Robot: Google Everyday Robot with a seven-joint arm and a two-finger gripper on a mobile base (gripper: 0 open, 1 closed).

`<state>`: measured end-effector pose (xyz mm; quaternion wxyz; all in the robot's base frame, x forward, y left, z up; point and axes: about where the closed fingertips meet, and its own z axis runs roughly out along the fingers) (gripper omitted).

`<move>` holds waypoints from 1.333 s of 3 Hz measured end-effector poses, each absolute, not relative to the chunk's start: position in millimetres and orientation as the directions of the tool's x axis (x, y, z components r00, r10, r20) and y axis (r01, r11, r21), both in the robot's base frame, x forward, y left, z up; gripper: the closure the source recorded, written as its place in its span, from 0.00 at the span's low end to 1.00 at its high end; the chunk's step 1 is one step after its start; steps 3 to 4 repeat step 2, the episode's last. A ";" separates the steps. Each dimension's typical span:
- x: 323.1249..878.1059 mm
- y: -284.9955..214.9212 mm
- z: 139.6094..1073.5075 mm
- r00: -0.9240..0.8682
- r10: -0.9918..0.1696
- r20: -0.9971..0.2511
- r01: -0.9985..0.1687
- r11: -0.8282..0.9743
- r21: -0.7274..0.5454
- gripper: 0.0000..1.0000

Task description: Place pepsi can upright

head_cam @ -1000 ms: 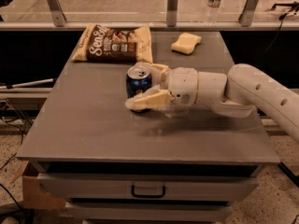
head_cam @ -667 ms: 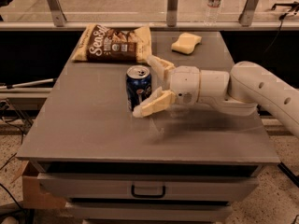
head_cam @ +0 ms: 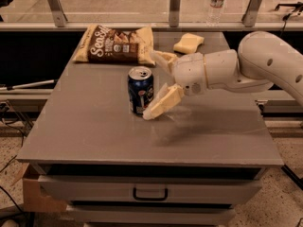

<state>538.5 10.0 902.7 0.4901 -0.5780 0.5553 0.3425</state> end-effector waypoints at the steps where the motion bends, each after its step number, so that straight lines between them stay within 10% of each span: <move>1: 538.9 -17.0 881.8 0.145 -0.516 -0.844 -0.980 0.044 -0.195 0.00; 4: 540.3 -46.9 863.0 0.127 -0.667 -0.735 -0.983 0.015 -0.184 0.00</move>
Offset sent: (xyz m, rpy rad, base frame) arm 0.0044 -0.1050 -0.0587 -0.6598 0.0527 -0.0170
